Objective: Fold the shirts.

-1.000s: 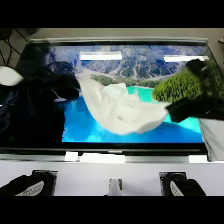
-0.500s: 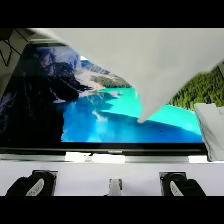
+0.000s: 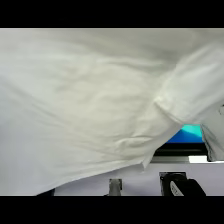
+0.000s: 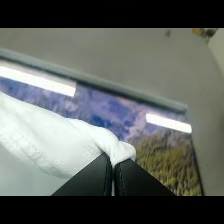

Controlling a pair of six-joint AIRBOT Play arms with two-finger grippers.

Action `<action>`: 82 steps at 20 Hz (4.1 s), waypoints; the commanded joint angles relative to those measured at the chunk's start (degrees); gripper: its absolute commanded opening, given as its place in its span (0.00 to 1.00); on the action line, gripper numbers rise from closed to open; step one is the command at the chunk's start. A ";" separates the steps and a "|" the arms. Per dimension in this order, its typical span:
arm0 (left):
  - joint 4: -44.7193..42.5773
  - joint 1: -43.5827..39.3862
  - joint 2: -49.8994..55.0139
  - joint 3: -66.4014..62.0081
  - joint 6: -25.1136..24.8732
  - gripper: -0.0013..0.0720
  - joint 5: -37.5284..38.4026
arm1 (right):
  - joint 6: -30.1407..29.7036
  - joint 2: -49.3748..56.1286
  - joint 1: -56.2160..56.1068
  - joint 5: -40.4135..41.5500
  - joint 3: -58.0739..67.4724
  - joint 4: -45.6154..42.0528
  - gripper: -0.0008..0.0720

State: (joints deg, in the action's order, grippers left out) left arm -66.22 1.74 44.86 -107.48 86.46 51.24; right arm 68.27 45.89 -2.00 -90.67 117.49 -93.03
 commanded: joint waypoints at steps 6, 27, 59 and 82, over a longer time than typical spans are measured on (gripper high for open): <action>-2.27 0.02 1.01 39.26 1.29 0.06 1.68 | 1.33 7.98 0.00 9.94 -37.53 5.70 0.05; -1.90 20.13 23.54 59.98 -5.16 1.00 30.12 | -12.72 27.02 18.34 0.68 -47.39 25.97 0.77; 19.34 9.66 20.24 71.67 -15.52 0.06 12.79 | -10.82 33.70 6.38 24.85 -72.74 38.91 0.77; 46.12 9.66 -3.54 5.99 -25.03 0.06 -4.55 | -14.97 -8.92 1.55 31.41 -11.91 25.86 0.05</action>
State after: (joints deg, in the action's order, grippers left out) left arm -20.78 11.40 42.85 -95.02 61.08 48.23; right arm 47.99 43.13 -0.45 -60.62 101.19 -63.29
